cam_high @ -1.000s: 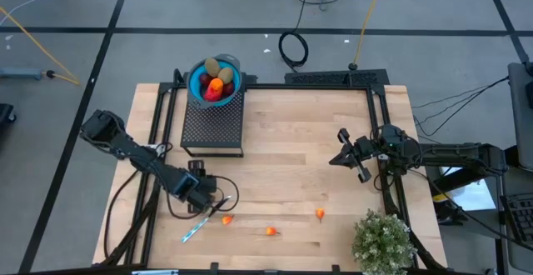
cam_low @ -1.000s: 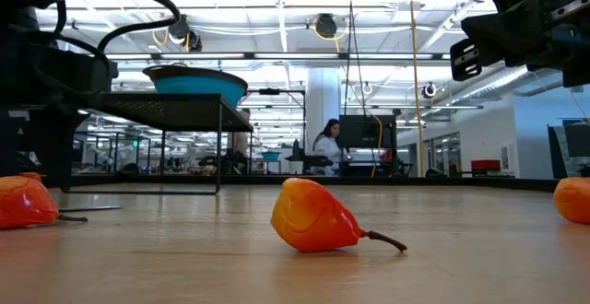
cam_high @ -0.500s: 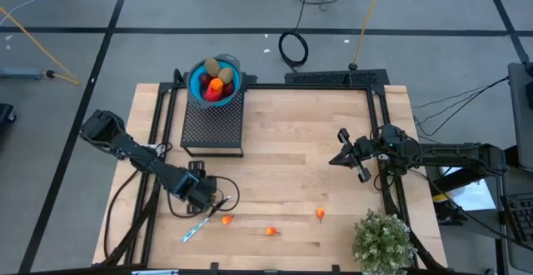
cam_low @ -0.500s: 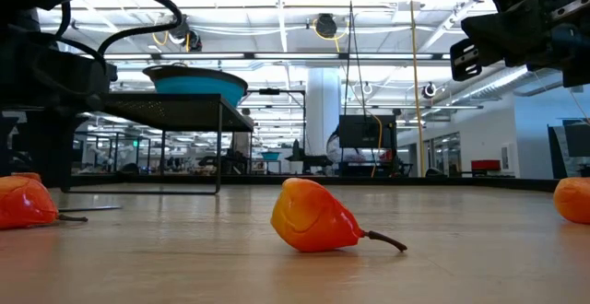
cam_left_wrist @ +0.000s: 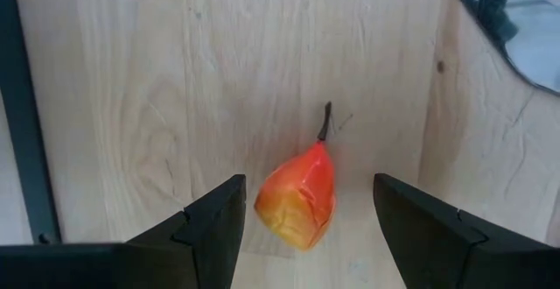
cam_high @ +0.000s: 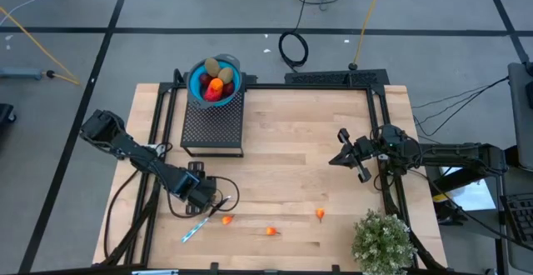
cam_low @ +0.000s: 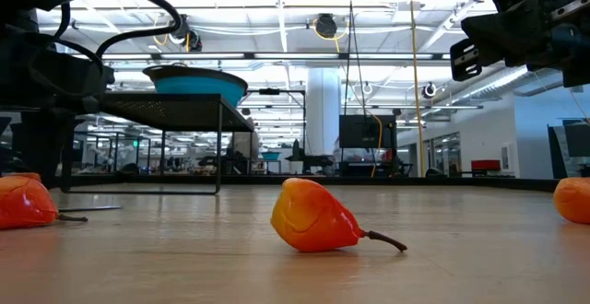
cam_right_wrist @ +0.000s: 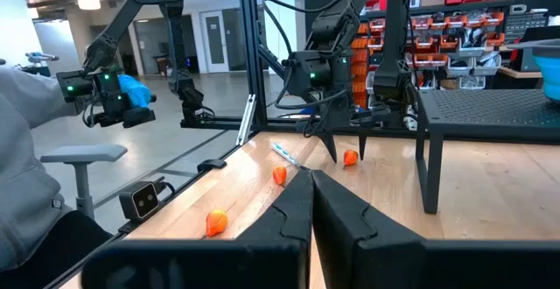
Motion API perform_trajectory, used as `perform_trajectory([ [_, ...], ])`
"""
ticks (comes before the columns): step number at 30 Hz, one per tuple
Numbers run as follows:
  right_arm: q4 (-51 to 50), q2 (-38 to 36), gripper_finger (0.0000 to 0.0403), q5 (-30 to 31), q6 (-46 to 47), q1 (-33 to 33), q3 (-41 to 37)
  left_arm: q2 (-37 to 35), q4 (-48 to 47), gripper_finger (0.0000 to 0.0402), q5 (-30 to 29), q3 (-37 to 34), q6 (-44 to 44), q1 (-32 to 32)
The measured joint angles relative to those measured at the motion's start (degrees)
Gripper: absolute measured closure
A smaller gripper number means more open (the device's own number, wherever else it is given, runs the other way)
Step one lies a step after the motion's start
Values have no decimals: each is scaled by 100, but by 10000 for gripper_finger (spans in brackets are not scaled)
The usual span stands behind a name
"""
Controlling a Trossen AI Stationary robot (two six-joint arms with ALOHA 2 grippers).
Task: Pick & Place Fruit
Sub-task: Put the top left peach into the blue strainer bowl on the shelf
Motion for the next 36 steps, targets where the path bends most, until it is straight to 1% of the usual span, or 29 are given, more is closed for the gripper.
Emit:
perform_trajectory([
  [2, 0, 0, 403, 0, 0, 0, 0, 0, 7, 153, -1, 0, -1, 0],
  [4, 0, 0, 403, 0, 0, 0, 0, 0, 7, 164, -4, 0, -3, 0],
  [11, -2, 2, 403, 47, -149, 0, 0, 0, 9, 242, -11, 0, -46, 0],
  [15, -4, 1, 403, 573, -296, 0, 0, 0, 0, 280, -7, 7, -43, 0],
  [18, -4, 1, 403, 1004, -302, 0, 0, 0, -137, 297, -2, 145, -51, 0],
  [22, -4, 0, 403, 1038, -413, 0, 0, 0, -753, 298, -3, 627, -53, 0],
  [27, -2, 1, 403, 1032, -415, 0, 0, 0, -1409, 288, -36, 1463, 164, 0],
  [30, -2, 2, 403, 1029, -413, 0, 0, 0, -1538, 287, -179, 1992, 481, 0],
  [34, -3, 0, 403, 1029, -411, 0, 0, 0, -1500, 287, -477, 2695, 1072, 0],
  [36, -4, 2, 403, 1029, -411, 0, 0, 0, -1427, 287, -514, 2991, 1416, 0],
])
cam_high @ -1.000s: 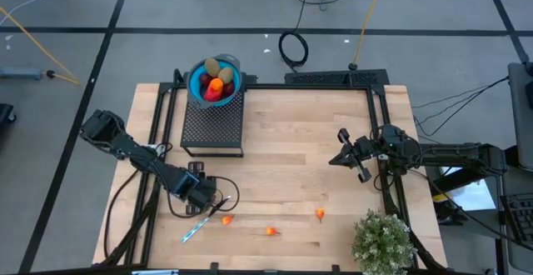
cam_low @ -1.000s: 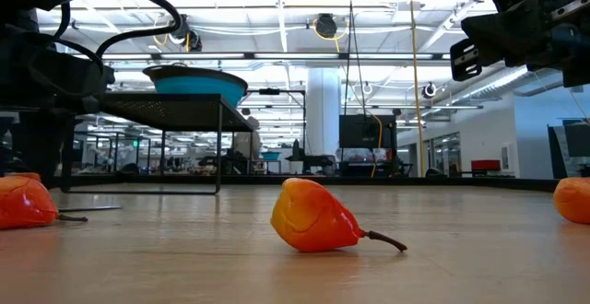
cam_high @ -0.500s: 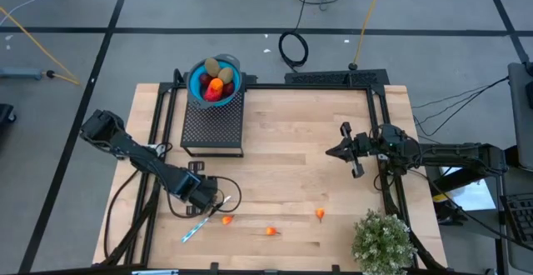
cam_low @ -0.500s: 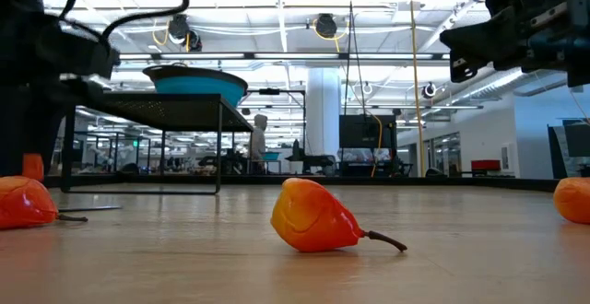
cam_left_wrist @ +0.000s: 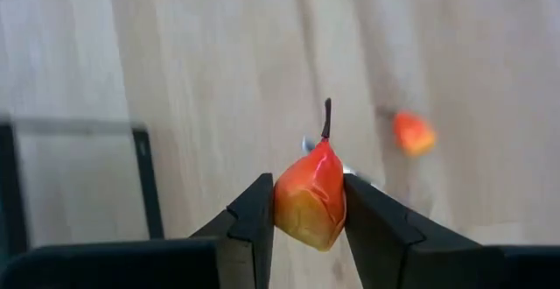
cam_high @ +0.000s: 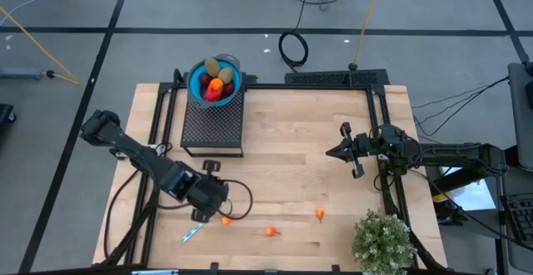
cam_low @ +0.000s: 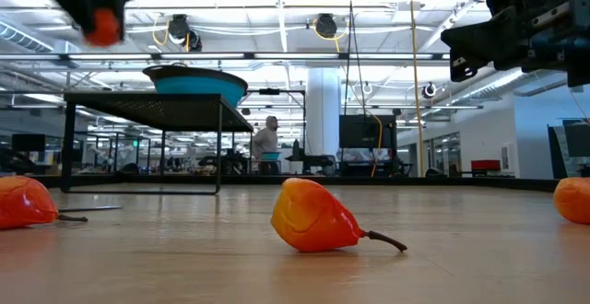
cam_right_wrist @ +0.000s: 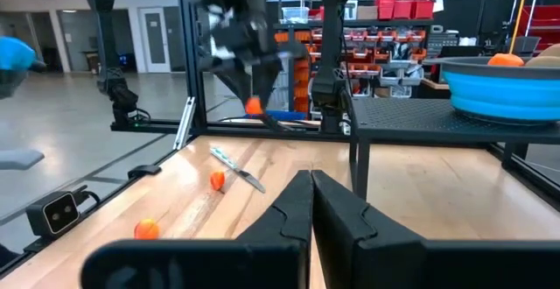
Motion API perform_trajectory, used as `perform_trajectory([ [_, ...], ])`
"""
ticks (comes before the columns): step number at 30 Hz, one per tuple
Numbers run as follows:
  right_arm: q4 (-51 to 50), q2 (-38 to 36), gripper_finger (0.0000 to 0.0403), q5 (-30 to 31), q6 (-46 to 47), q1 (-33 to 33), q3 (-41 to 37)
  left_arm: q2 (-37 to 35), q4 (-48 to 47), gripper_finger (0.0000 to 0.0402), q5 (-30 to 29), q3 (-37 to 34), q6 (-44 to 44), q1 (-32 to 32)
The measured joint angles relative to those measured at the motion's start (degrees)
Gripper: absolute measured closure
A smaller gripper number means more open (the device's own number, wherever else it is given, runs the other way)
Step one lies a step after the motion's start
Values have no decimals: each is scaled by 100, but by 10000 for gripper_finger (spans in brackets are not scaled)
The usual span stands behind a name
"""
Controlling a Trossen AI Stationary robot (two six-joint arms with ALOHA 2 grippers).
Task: Pick & Place Fruit
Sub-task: Put the top left peach into the blue strainer bowl on the shelf
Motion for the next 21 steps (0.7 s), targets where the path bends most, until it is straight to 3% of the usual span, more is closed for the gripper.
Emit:
perform_trajectory([
  [5, -48, 0, 403, -2, 0, 0, 0, -18, 799, 287, 99, 423, 1121, -50],
  [11, -47, -1, 403, -2, -12, 0, 0, -123, 2090, 286, 642, 435, 2657, -242],
  [21, -48, 0, 403, -4, -15, 0, 0, -122, 3477, 286, 2581, 434, 4252, -421],
])
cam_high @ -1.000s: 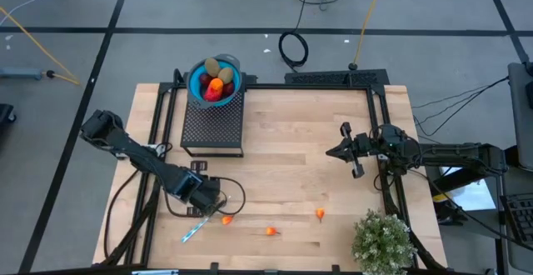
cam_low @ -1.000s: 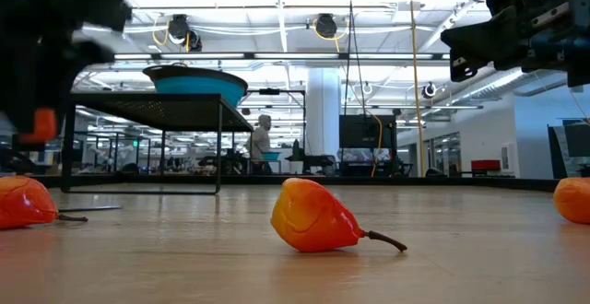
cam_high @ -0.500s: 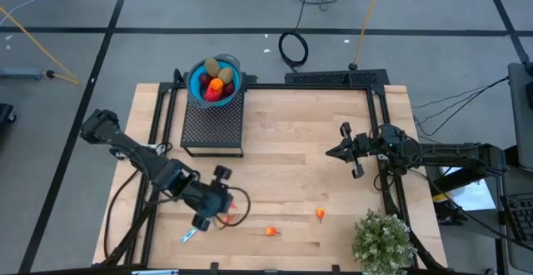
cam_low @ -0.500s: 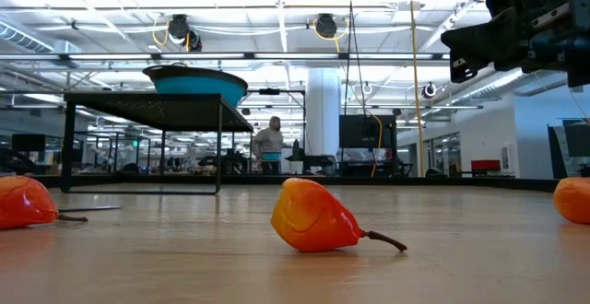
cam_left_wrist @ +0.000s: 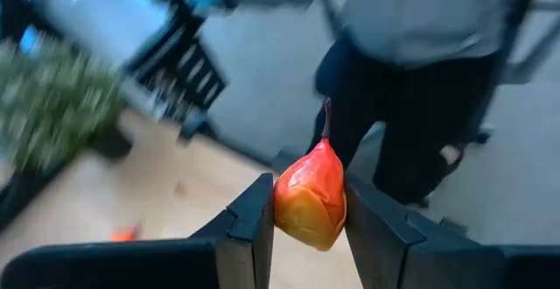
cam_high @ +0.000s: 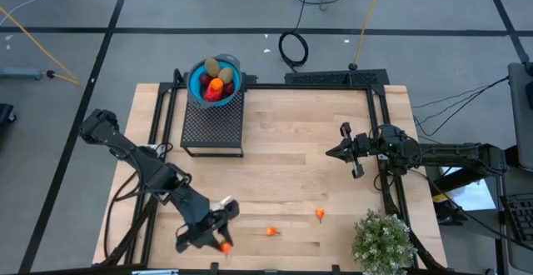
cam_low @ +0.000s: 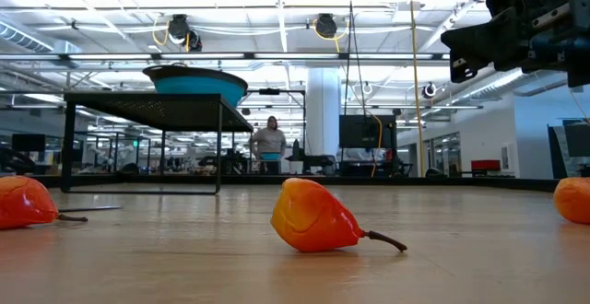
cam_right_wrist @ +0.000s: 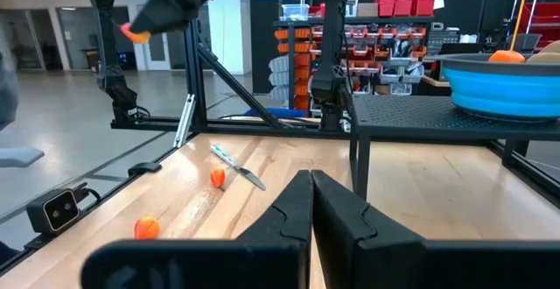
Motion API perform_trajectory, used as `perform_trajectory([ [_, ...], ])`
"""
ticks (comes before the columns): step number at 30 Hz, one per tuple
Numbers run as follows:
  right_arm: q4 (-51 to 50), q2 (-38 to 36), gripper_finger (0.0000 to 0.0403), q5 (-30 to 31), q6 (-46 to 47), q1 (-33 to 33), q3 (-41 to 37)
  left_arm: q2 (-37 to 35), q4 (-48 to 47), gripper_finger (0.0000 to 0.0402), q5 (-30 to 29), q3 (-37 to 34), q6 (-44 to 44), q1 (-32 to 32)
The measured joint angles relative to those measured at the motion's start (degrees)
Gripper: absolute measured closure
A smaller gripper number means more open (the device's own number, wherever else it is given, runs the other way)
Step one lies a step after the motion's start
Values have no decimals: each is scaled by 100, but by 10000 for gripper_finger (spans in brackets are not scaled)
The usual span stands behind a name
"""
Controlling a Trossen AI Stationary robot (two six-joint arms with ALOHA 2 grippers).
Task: Pick & Place Fruit
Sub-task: Put the top left peach into the blue strainer bowl on the shelf
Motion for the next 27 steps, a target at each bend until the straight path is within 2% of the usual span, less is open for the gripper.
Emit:
perform_trajectory([
  [3, 2, -2, 403, 0, 0, 0, 0, 0, 221, 286, 515, 0, 381, -74],
  [5, 2, 0, 403, 0, 0, 0, 0, 0, 230, 286, 660, 0, 547, -114],
  [13, 2, -2, 403, 0, 0, 0, 0, 0, 239, 286, 619, 0, 570, -171],
  [16, 4, -2, 403, 0, 0, 0, 0, 0, 566, 286, 564, -2, 414, -171],
  [19, 4, 0, 403, 0, 0, 0, 0, 0, 923, 286, 10, -2, 147, -171],
  [24, 4, -2, 403, 0, 13, 0, 0, 0, 1540, 286, -1602, -2, -467, -169],
  [27, 4, -2, 403, 0, 15, 0, 0, 0, 1896, 286, -2053, -2, -616, -167],
])
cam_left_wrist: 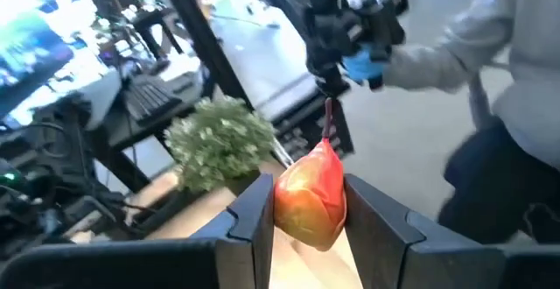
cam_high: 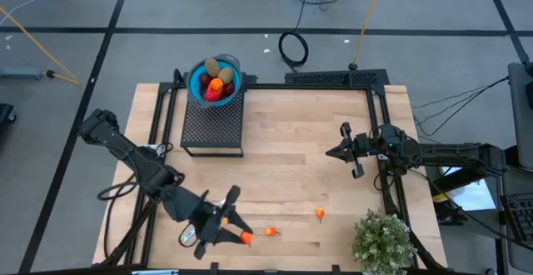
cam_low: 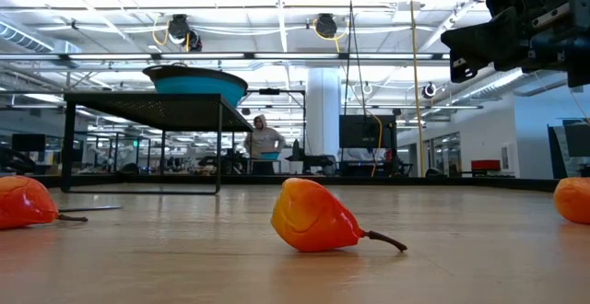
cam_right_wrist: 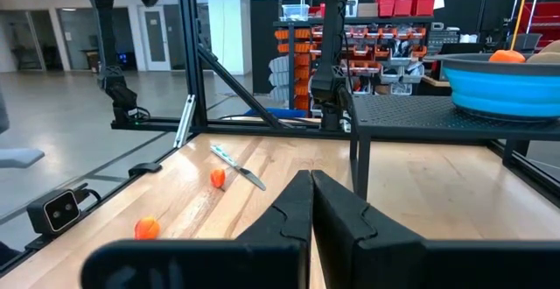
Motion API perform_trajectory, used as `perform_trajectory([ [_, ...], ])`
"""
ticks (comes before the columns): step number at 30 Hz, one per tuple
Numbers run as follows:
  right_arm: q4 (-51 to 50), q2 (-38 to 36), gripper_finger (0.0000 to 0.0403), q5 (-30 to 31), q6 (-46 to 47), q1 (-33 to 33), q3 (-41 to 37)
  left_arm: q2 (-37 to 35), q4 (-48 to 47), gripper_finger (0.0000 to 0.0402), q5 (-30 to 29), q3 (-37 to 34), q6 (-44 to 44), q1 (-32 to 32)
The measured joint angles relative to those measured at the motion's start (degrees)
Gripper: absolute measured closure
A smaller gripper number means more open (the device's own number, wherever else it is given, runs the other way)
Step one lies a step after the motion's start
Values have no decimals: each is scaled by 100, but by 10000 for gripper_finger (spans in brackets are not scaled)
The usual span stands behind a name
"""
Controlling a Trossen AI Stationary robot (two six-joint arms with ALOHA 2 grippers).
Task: Pick & Place Fruit
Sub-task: Put the top left peach into the blue strainer bowl on the shelf
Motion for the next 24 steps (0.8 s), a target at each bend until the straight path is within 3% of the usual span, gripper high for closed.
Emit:
perform_trajectory([
  [6, 0, 0, 403, 0, 2, 0, 0, 0, 513, 286, -30, 0, -97, -4],
  [11, 0, 0, 403, 0, 4, 0, 0, 0, 305, 286, -28, 0, -106, -2],
  [15, 0, 0, 403, 0, 4, 0, 0, 2, -905, 286, -25, -3, -328, 51],
  [21, 0, 2, 403, -1, 4, 0, 0, 2, -2852, 286, -44, -7, -1596, 399],
  [24, 2, 0, 403, 0, 7, 0, 0, 2, -3671, 286, -429, -7, -2266, 625],
])
